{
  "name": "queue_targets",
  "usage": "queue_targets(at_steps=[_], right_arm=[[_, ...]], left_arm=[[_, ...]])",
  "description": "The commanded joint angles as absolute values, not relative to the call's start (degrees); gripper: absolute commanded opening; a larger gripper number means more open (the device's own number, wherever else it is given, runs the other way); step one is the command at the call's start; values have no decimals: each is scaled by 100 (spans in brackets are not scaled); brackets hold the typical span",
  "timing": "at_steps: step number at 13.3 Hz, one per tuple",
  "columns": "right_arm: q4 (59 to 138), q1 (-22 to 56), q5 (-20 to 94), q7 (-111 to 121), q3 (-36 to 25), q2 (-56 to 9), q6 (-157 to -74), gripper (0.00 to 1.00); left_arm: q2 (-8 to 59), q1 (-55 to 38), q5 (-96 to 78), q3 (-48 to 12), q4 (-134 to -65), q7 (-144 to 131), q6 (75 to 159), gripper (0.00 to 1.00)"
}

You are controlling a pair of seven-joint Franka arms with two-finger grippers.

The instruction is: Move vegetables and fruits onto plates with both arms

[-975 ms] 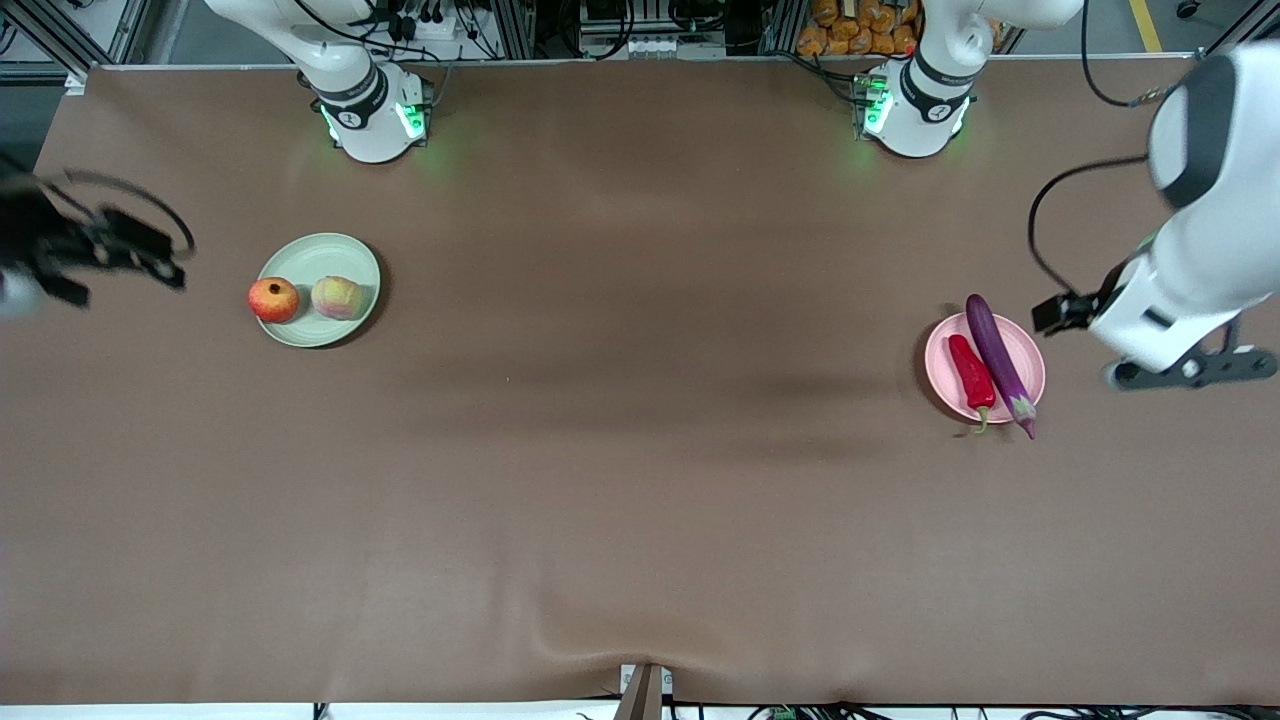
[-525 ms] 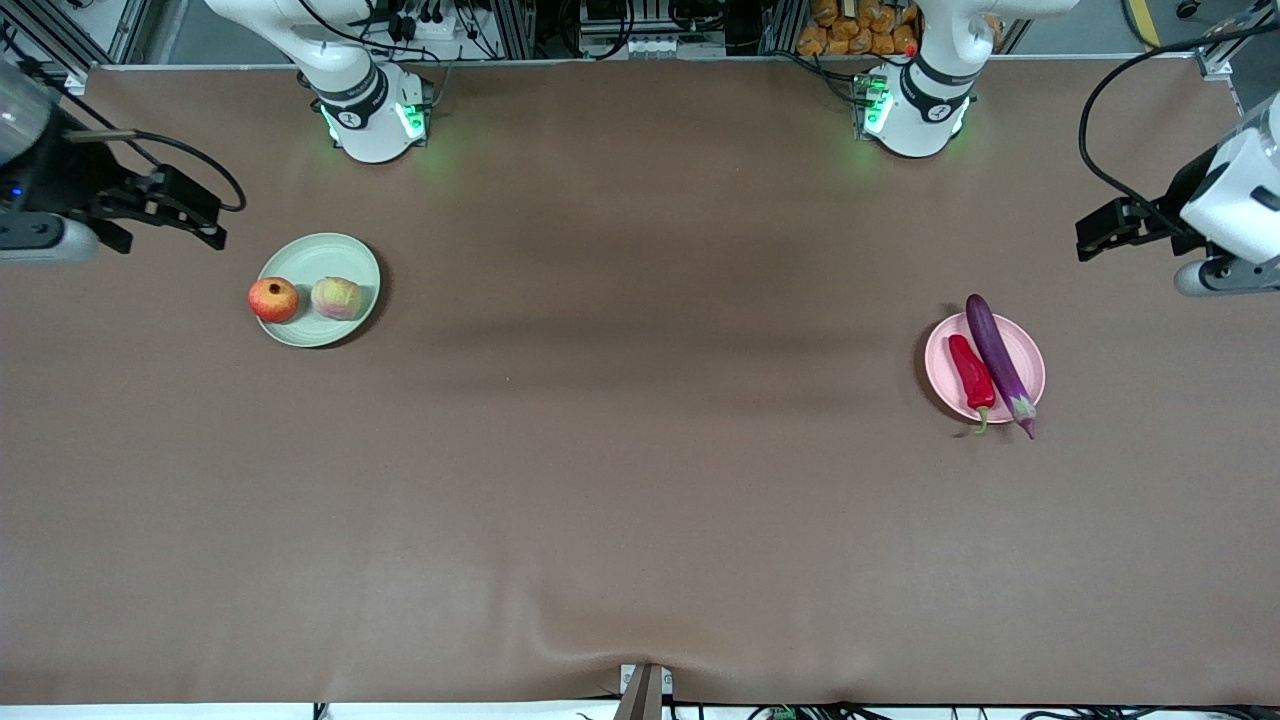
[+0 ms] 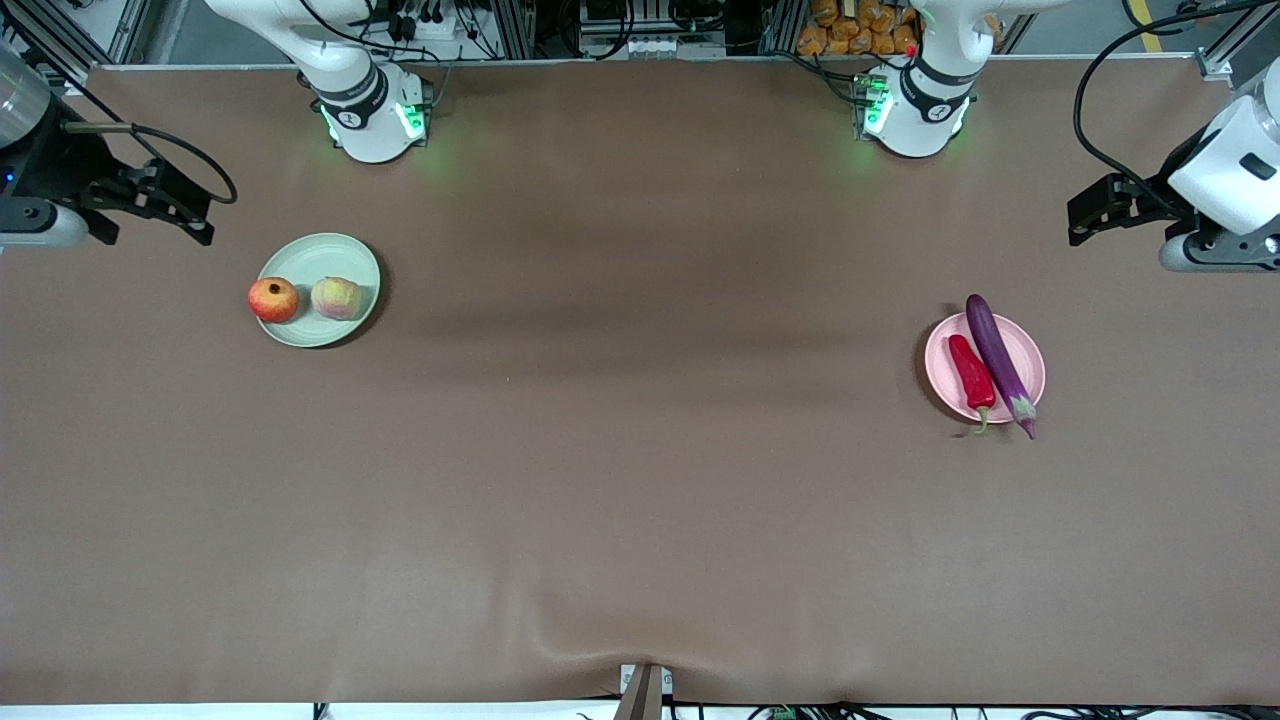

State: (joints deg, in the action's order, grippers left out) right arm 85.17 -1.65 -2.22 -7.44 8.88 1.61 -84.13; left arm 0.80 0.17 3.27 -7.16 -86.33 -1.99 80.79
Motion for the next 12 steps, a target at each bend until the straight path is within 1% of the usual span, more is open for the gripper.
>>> queue_targets(at_steps=[1,5,7,8,12], right_arm=[[8429,-290,-229,-730,862,211,-8298,100],[8402,-290,-106,-677,642,220,-8262,100],[8402,-255,245,-179,222,237,-8166,100],[8402,-237,246,-63,220,246,-8035,100],[8394,-193,-166,-132,457,272,-7998,100]], left_arm=[[-9,-8,299,-747,-8675,-35,7989,100],[0,-184,211,-397,-8657,-44,7989,100],[9,-228,36,-281,-8657,-88,7998,100],[9,-220,35,-281,-8657,-88,8007,100],[0,-211,35,-281,-8657,-79,8007,100]])
